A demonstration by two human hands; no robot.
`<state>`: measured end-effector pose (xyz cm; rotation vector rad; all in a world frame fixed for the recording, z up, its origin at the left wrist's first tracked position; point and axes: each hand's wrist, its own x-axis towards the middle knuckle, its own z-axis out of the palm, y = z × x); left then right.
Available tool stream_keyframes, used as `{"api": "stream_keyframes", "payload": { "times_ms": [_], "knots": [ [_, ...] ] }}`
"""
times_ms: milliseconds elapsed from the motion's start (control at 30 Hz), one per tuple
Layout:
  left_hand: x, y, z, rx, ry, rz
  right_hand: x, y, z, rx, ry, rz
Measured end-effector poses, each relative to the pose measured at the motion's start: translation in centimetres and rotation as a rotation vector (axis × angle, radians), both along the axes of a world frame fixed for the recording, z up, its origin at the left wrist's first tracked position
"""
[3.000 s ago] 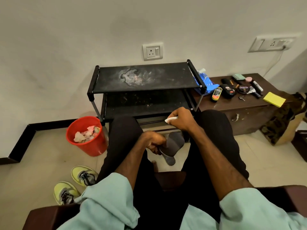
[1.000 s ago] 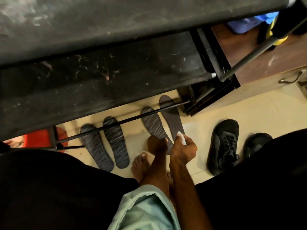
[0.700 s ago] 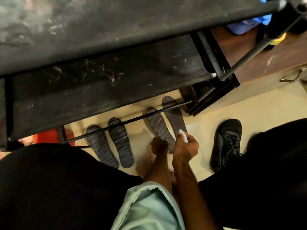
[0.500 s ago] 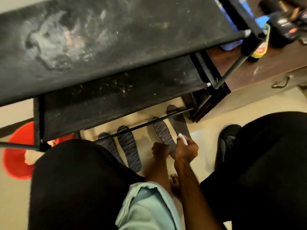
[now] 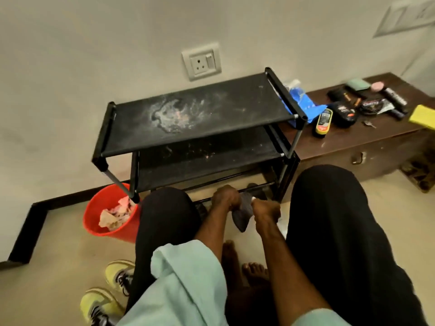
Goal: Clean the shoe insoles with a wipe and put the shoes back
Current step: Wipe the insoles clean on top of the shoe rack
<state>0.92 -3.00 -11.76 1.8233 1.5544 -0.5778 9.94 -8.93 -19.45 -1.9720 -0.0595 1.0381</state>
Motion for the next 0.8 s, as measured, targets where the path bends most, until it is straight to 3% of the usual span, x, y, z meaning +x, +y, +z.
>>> {"api": "stream_keyframes", "payload": {
  "times_ms": [233,367,600,800],
  "knots": [
    [-4.0,1.6,11.7,0.074,-0.006,0.011,-1.6,-1.9,7.4,0.153,0.125,0.194],
    [-7.5,1.8,17.8,0.263,-0.126,0.044,-1.8,-2.4,12.8,0.251,0.134,0.258],
    [-11.4,1.5,27.0,0.355,-0.398,0.115,-1.4,-2.8,23.9,0.577,0.179,0.348],
    [-11.7,1.3,29.6,0.386,-0.628,0.175,-2.0,-1.4,30.2,0.740,-0.046,0.312]
  ]
}}
